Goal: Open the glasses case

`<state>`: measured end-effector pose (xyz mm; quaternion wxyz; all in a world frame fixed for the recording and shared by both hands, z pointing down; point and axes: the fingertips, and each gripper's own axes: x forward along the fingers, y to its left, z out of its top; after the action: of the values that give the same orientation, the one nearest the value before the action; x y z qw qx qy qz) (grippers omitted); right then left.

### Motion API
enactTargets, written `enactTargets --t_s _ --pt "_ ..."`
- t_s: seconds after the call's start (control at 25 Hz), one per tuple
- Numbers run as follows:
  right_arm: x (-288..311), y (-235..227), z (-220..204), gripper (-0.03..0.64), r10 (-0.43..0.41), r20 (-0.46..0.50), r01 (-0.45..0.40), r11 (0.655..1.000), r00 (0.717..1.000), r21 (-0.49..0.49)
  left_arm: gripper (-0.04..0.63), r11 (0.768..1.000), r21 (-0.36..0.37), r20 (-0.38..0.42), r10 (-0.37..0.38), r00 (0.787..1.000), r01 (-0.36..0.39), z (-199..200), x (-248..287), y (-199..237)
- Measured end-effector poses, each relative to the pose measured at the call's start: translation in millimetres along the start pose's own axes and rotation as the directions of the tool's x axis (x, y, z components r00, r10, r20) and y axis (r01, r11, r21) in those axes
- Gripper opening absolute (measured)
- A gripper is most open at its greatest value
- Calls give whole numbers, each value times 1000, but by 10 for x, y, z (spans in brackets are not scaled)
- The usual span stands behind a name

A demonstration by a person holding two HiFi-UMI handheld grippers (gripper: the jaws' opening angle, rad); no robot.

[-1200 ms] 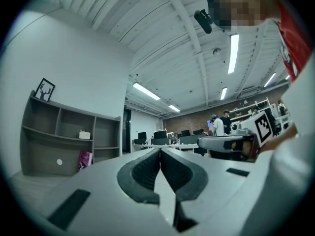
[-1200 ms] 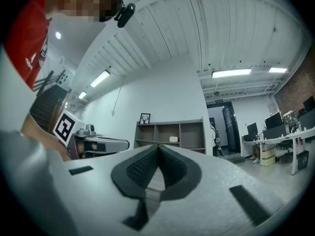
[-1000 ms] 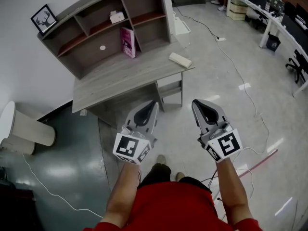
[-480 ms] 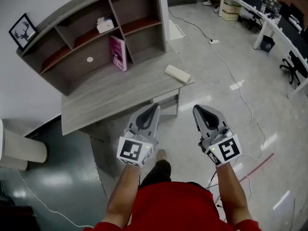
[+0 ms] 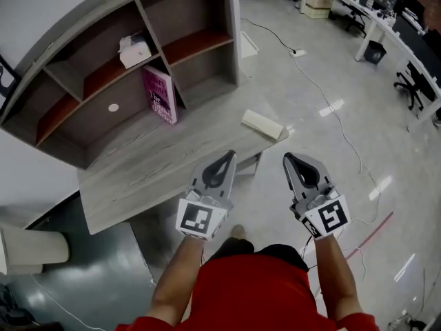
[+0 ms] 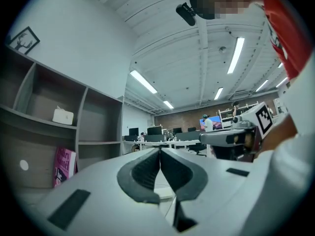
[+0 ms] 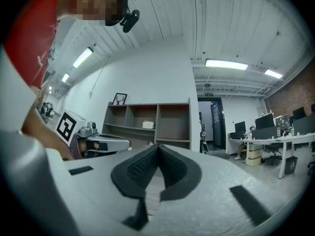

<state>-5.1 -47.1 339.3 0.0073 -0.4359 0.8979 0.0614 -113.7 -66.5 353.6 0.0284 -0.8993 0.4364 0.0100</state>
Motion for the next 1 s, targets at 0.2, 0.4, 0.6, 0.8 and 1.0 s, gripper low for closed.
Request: enactTargets --t_s 0.2,0.4,0.6,0.8,1.0 --pt "308 -132 -191 5 -20 -54 19 1000 998 -15 9 999 -25 -23 -31 999 30 -175 276 257" --pt "542 -297 -419 5 -29 -106 26 999 994 -31 9 999 -7 -6 -37 999 37 -412 545 463" --pt "694 -479 -612 5 -8 -138 4 1000 990 -28 9 999 -24 -48 -26 999 25 -604 811 563" --pt "832 -782 -805 5 16 -154 -20 1000 988 -23 9 999 -36 -86 -8 996 5 -847 1101 645" --pt "940 -1039 -1063 5 70 -191 -76 997 979 -23 11 998 -47 -163 39 986 -47 -1126 1398 734"
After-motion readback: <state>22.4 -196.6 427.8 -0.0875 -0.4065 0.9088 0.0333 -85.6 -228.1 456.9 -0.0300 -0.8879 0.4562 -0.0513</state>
